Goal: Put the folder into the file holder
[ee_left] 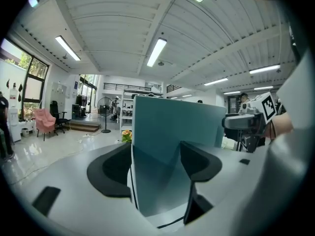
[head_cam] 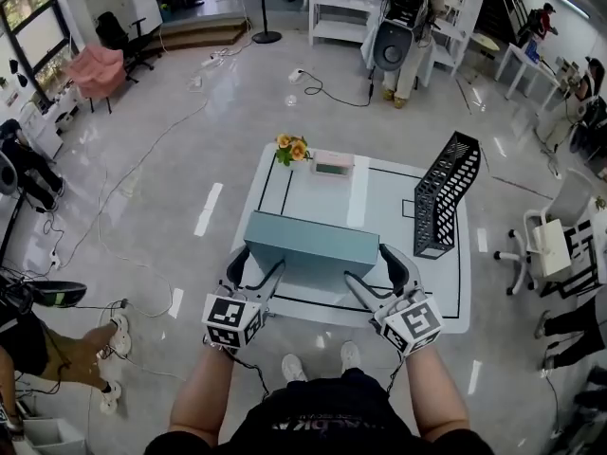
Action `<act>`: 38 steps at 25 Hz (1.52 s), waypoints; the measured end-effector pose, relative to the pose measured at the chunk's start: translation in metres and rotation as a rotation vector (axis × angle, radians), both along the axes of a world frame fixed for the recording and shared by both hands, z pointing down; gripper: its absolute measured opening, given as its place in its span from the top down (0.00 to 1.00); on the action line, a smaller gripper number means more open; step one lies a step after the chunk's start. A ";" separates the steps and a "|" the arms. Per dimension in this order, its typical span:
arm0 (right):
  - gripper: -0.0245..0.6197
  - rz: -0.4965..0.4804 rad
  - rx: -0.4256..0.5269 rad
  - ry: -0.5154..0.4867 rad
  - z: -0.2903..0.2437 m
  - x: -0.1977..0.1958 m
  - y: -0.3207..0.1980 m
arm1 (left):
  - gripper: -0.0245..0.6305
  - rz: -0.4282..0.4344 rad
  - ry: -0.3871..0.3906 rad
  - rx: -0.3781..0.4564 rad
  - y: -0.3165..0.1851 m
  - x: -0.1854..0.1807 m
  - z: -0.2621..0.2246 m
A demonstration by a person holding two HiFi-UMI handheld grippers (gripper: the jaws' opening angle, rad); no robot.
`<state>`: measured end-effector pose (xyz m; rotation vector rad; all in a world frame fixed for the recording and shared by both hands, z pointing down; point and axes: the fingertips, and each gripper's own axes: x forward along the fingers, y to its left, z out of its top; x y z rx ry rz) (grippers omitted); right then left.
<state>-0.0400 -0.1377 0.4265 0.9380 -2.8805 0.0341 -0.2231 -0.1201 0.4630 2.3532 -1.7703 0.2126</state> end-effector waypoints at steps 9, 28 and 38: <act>0.40 -0.198 -0.009 0.018 0.009 -0.008 -0.014 | 0.48 -0.132 -0.008 -0.011 0.013 0.008 0.005; 0.40 -0.587 -0.039 0.016 0.022 -0.046 -0.010 | 0.48 -0.436 -0.045 0.020 0.068 0.021 -0.005; 0.46 -0.621 -0.016 0.042 0.024 -0.057 0.000 | 0.49 -0.510 -0.053 0.020 0.088 0.025 -0.013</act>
